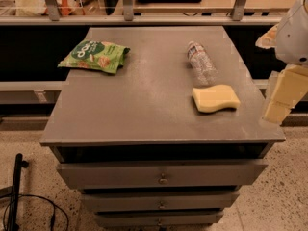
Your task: Move water bottle near green rice chip bag
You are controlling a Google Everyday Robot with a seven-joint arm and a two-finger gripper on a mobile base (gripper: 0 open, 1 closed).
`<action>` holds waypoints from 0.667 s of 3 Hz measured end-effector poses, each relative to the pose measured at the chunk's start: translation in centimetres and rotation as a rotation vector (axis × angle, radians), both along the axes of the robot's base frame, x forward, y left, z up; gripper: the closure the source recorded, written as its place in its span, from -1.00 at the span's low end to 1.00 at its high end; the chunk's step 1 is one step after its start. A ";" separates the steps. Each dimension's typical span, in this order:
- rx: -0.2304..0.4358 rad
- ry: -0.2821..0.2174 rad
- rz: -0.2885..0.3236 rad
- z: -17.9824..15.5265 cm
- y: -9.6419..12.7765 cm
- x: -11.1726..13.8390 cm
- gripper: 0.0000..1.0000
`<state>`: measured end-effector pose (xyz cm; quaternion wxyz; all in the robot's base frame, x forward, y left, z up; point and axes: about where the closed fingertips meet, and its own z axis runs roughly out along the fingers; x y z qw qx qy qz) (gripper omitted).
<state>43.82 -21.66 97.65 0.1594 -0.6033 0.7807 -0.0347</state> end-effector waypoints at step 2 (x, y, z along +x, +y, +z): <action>-0.013 -0.033 -0.083 0.1 -0.8 0.7 -1.00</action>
Offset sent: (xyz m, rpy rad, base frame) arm 0.0186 -0.0257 -0.0027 -0.0365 -0.0701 -0.2344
